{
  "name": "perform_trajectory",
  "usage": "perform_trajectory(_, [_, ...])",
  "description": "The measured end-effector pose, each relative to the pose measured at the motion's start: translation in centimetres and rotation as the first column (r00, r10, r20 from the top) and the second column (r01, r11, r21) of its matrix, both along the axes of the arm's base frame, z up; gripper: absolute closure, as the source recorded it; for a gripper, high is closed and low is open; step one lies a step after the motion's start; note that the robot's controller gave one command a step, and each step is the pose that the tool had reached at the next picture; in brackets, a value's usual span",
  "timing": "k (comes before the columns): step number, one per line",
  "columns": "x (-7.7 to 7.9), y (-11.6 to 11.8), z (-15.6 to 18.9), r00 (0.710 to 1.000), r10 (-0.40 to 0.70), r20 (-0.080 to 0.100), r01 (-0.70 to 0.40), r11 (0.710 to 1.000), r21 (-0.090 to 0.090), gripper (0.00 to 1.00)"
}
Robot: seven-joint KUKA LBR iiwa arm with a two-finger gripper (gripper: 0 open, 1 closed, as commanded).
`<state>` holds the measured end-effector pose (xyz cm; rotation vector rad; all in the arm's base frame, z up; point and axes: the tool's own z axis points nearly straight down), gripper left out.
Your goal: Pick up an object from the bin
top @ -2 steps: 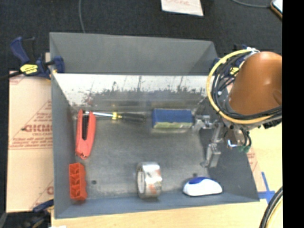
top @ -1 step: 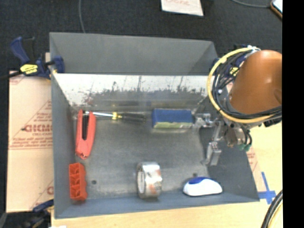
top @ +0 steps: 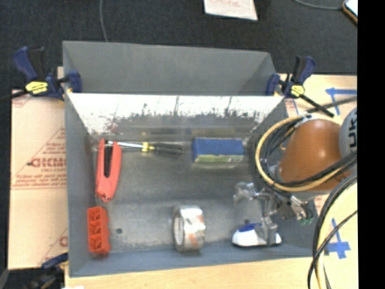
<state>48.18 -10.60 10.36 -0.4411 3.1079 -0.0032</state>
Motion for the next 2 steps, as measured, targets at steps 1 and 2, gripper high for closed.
perform_trajectory(1, [-0.9, -4.0, 5.7, 0.994, 0.109, 0.012, -0.109, 0.994, -0.004, 0.00])
perform_trajectory(2, [-0.8, 0.7, -0.3, 1.000, 0.022, -0.006, -0.022, 1.000, 0.003, 0.00])
